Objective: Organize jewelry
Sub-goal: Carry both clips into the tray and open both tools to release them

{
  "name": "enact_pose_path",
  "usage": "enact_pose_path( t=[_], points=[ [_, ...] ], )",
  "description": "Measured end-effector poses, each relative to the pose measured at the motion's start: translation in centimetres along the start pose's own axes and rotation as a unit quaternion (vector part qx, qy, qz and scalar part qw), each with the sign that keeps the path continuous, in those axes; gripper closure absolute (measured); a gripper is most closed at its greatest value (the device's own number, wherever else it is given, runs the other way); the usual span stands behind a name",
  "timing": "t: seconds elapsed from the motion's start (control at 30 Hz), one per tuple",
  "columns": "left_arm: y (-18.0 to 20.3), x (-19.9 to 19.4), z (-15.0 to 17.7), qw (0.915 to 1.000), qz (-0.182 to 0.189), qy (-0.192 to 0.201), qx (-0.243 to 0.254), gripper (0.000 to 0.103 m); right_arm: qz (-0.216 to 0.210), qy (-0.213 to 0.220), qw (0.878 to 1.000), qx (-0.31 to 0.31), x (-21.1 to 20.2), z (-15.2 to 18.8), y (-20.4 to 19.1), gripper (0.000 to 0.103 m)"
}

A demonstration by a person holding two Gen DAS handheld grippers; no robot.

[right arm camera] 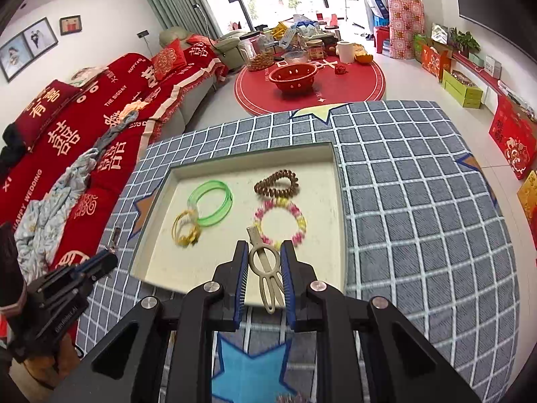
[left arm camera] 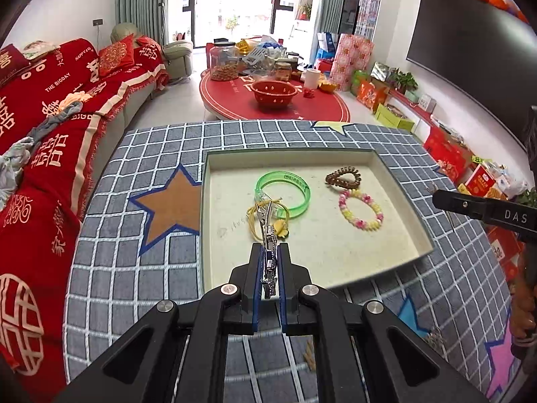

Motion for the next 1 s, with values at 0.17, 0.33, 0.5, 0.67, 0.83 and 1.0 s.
enact_pose_path(
  t=[0.17, 0.33, 0.5, 0.67, 0.83, 1.0],
  points=[
    [0.0, 3.7, -1.1, 0.9998, -0.005, -0.018, 0.006, 0.082, 0.004, -0.011, 1.000, 0.014, 3.7, -1.6, -0.2, 0.082],
    [0.2, 6.5, -1.1, 0.9991, -0.010, -0.038, 0.016, 0.082, 0.020, -0.017, 1.000, 0.013, 6.7, -1.9, 0.2, 0.082],
    [0.1, 8.1, -0.7, 0.9982, -0.021, -0.052, 0.020, 0.082, 0.036, -0.027, 0.999, 0.013, 8.9, -1.5, 1.1, 0.082],
    [0.4, 8.9, -0.5, 0.9973, -0.033, -0.057, 0.032, 0.082, 0.048, -0.033, 0.998, 0.010, 10.2, -0.8, 1.6, 0.082],
    [0.8, 9.1, -0.5, 0.9958, -0.055, -0.052, 0.050, 0.082, 0.053, -0.037, 0.998, 0.007, 10.7, -0.3, 1.8, 0.081],
    [0.8, 8.9, -0.6, 0.9943, -0.072, -0.055, 0.056, 0.082, 0.053, -0.045, 0.998, 0.008, 11.1, -0.1, 1.9, 0.075]
  ],
)
Point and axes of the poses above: each gripper's, at about its wrist camera, not at the fingertips, and x roughly the way its jaws point, y to its right, z to its underside, the point moved 5 cm from there along x, roughly the way its jaws point, and after that the axes turned 13 degrees about x, right-handed, at the moved point
